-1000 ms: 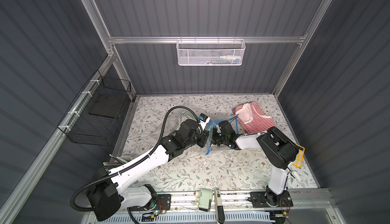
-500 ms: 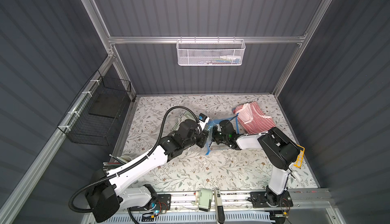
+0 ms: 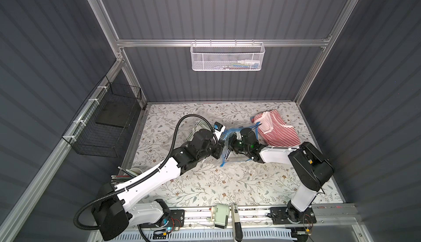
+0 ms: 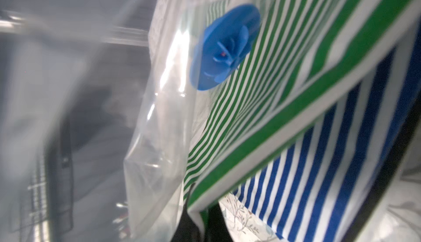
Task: Take the tank top out of the vacuum bag
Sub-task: Take out the tank top from the vacuum bag.
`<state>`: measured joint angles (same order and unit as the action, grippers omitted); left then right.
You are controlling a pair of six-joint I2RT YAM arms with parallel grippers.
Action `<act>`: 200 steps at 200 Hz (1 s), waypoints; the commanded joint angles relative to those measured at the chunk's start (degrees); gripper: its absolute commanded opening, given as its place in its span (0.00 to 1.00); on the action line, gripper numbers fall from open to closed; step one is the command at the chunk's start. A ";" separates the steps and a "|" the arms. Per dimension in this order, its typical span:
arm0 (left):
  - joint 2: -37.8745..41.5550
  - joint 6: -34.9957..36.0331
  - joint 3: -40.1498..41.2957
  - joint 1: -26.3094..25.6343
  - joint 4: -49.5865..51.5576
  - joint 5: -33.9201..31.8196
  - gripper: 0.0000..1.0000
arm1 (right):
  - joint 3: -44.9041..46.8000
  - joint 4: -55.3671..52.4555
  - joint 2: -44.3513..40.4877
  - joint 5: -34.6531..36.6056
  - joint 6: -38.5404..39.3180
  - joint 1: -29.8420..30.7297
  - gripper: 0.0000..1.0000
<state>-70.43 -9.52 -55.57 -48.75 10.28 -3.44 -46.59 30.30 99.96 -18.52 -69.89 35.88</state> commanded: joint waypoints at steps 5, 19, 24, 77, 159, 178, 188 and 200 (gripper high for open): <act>0.11 -0.60 -0.49 0.03 0.13 -1.48 0.00 | 1.90 -0.64 -2.30 -0.16 -0.24 0.58 0.00; -0.12 -0.59 -0.49 0.00 0.01 -1.41 0.00 | 2.29 -1.39 -3.17 -0.14 -0.76 0.68 0.00; -0.22 -0.67 -0.42 0.00 -0.08 -1.33 0.00 | 2.25 -1.82 -3.47 -0.19 -0.88 0.77 0.00; -0.94 -0.83 -2.20 0.00 -0.84 0.33 0.00 | 0.97 -3.30 -3.09 -0.20 -0.13 1.44 0.00; -2.32 -0.51 -10.57 0.01 3.60 -2.20 0.00 | -8.43 -17.36 -7.54 1.55 7.84 2.43 0.00; -3.09 -1.58 -10.85 -0.02 3.47 -2.66 0.00 | -9.61 -20.64 -8.81 1.60 8.97 2.78 0.00; -3.13 -2.35 -10.78 0.02 2.85 -3.35 0.00 | -10.42 -22.31 -8.86 1.31 9.65 3.23 0.00; -3.13 -2.99 -10.87 0.02 2.69 -4.68 0.00 | -10.76 -23.53 -9.54 2.13 10.24 3.90 0.00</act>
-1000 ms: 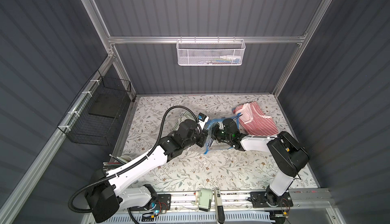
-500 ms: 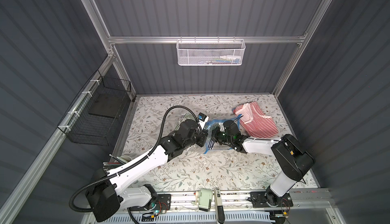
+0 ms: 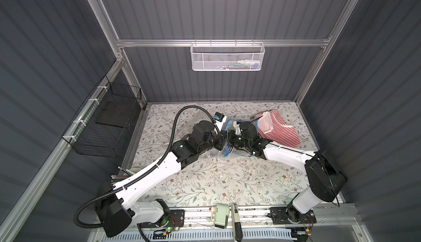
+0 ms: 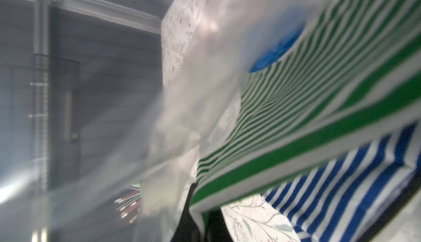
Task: Take the tank top out of the vacuum bag
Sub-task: Take out the tank top from the vacuum bag.
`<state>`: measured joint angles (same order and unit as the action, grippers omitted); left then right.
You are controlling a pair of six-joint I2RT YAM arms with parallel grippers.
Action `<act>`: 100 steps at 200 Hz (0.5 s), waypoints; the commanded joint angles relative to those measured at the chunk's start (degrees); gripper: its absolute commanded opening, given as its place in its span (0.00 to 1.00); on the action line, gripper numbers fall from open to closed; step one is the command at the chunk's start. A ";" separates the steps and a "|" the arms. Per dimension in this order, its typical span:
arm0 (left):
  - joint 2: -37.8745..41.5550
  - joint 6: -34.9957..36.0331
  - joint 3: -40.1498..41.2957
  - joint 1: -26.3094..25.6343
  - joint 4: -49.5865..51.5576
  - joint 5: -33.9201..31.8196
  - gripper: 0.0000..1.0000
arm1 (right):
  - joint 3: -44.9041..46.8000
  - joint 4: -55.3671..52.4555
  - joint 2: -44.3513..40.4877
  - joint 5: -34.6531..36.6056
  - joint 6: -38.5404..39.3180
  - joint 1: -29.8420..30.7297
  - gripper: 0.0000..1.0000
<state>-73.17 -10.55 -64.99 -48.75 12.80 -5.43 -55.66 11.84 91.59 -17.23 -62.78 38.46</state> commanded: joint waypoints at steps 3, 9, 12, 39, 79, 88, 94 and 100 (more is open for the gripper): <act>-0.40 -2.14 -1.51 -0.02 0.15 -3.12 0.00 | -1.87 -5.57 -1.35 1.11 3.33 1.48 0.00; -0.31 -2.28 -1.61 0.06 0.21 -3.64 0.00 | -2.27 -6.41 -1.78 1.73 3.71 1.66 0.00; -0.34 -2.29 -1.64 0.01 0.21 -3.98 0.00 | -2.40 -6.77 -2.10 2.02 3.91 1.70 0.00; -0.31 -2.37 -1.65 0.02 0.84 -4.75 0.00 | -2.79 -9.04 -4.75 3.20 4.50 1.88 0.00; 0.02 -2.81 0.18 0.05 0.69 -3.44 0.00 | 1.96 -10.36 -10.08 4.63 3.42 1.80 0.00; -0.08 -2.90 0.50 -0.02 0.41 -3.09 0.00 | 3.54 -10.26 -11.41 5.14 3.14 1.73 0.00; -0.13 -2.98 0.70 -0.01 0.37 -2.79 0.00 | 4.81 -10.17 -12.07 5.19 2.89 1.64 0.00; -0.21 -2.99 0.78 -0.02 0.28 -2.38 0.00 | 5.91 -10.08 -12.95 5.28 2.63 1.49 0.00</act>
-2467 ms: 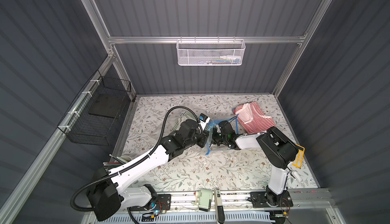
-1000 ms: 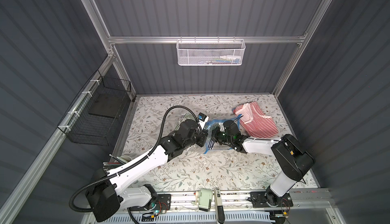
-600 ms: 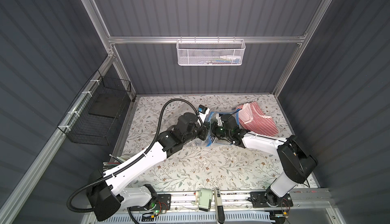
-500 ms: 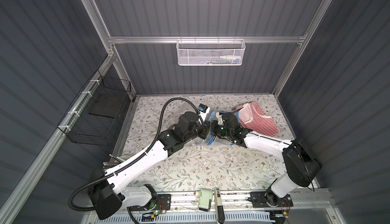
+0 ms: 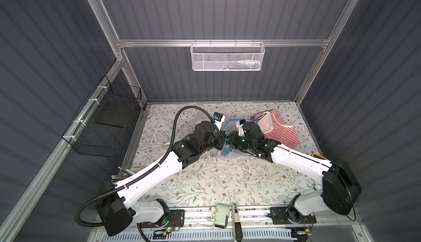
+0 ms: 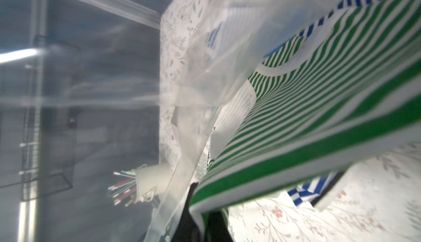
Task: Take the tank top out of the vacuum bag
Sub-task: Take out the tank top from the vacuum bag.
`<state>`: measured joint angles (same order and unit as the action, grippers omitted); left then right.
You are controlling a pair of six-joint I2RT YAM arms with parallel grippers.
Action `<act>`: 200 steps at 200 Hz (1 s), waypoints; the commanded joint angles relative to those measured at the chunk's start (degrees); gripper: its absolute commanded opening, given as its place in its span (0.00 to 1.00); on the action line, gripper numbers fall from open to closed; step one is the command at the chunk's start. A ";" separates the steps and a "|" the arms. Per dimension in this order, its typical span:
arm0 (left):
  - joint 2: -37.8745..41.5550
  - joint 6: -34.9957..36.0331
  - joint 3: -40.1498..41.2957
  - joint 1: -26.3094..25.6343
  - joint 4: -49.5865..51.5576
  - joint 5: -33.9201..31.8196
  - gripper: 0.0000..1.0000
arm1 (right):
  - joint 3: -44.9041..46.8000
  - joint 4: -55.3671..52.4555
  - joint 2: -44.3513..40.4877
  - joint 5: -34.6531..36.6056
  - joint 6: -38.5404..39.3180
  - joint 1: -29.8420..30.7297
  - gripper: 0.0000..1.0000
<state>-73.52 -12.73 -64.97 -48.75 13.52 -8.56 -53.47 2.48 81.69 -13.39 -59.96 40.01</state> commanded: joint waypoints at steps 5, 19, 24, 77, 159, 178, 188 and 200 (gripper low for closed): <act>0.04 -0.80 0.87 0.06 -0.59 1.08 0.00 | 4.56 -0.74 -3.68 1.57 -0.31 -0.11 0.00; -0.27 -0.88 1.04 -0.03 -0.87 1.83 0.00 | 6.74 -0.58 -5.26 1.78 -0.74 -0.43 0.00; -0.39 -0.89 1.05 0.02 -1.07 2.00 0.00 | 7.35 -0.50 -5.86 1.79 -0.90 -0.53 0.00; -2.53 -1.96 1.84 0.03 -3.01 6.34 0.00 | 10.05 -0.91 -10.30 1.32 -1.42 -2.71 0.00; -3.14 -2.34 4.76 -0.01 -4.24 7.93 0.00 | 8.57 -6.35 -15.55 1.15 -0.72 -3.98 0.00; -3.73 -2.32 4.76 -0.01 -4.32 8.03 0.00 | 8.03 -7.82 -16.60 1.32 -0.38 -4.07 0.00; -4.07 -2.30 4.63 -0.03 -4.42 8.19 0.00 | 7.53 -8.53 -17.00 1.26 0.00 -4.18 0.00; -4.39 -2.45 4.54 0.02 -4.70 8.51 0.00 | 7.42 -9.37 -17.20 1.13 0.35 -4.26 0.00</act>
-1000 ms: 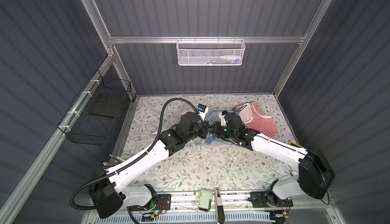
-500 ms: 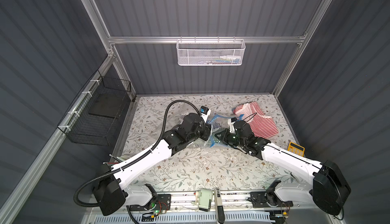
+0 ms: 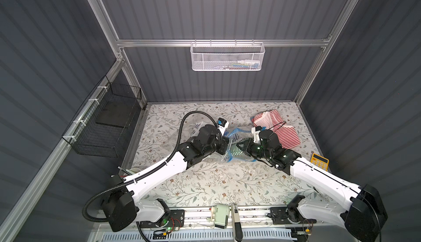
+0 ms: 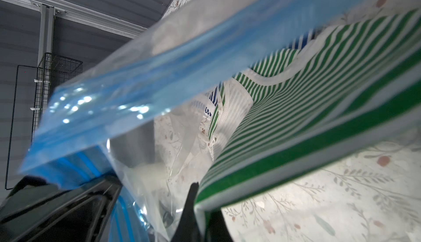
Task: Take the tank top out of the vacuum bag
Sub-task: Take out the tank top from the vacuum bag.
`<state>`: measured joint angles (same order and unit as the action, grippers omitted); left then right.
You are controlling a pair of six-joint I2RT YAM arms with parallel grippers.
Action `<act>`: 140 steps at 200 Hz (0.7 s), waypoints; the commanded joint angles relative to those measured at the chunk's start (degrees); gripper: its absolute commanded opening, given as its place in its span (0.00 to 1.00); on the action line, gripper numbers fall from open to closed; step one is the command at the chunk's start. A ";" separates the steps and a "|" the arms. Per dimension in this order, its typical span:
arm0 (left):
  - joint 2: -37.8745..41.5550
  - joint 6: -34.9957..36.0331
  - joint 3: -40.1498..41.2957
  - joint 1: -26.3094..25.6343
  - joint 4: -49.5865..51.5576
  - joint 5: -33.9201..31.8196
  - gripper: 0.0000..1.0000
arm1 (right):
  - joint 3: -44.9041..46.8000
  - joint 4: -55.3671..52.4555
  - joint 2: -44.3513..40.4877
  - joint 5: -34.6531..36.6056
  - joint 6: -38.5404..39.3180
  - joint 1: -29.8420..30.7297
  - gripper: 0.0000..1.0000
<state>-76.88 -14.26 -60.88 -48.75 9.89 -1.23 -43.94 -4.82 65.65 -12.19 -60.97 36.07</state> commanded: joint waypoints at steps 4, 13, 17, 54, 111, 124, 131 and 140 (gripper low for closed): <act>-1.07 -0.95 0.49 -0.02 -1.17 1.23 0.00 | -2.14 -2.26 -1.16 -0.28 1.38 -0.46 0.00; -1.33 -1.07 0.40 0.01 -1.24 1.41 0.00 | -1.88 -2.33 -1.15 -0.79 1.30 -0.72 0.00; -1.42 -1.06 0.33 -0.01 -1.34 1.51 0.00 | -1.82 -2.42 -1.20 -0.82 1.29 -0.70 0.00; -2.13 -1.16 0.10 0.01 -1.54 1.93 0.00 | -0.38 -4.91 -6.09 -0.08 1.01 -1.13 0.00; -2.83 -1.12 -0.52 -0.03 -1.67 2.46 0.00 | 3.99 -7.06 -11.74 -0.78 0.00 -2.67 0.00; -2.83 -1.14 -0.39 0.02 -1.63 2.47 0.00 | 5.17 -8.01 -13.37 -0.16 -0.24 -2.72 0.00; -2.83 -1.21 -0.29 -0.03 -1.63 2.54 0.00 | 5.98 -8.30 -14.42 0.18 -0.47 -2.88 0.00; -2.82 -1.22 -0.38 -0.11 -1.59 2.59 0.00 | 7.04 -8.57 -15.59 0.23 -0.79 -3.18 0.00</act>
<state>-79.18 -14.87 -60.88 -48.75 8.64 0.32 -39.42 -11.22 54.08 -12.38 -61.14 33.47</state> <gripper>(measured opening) 0.049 0.053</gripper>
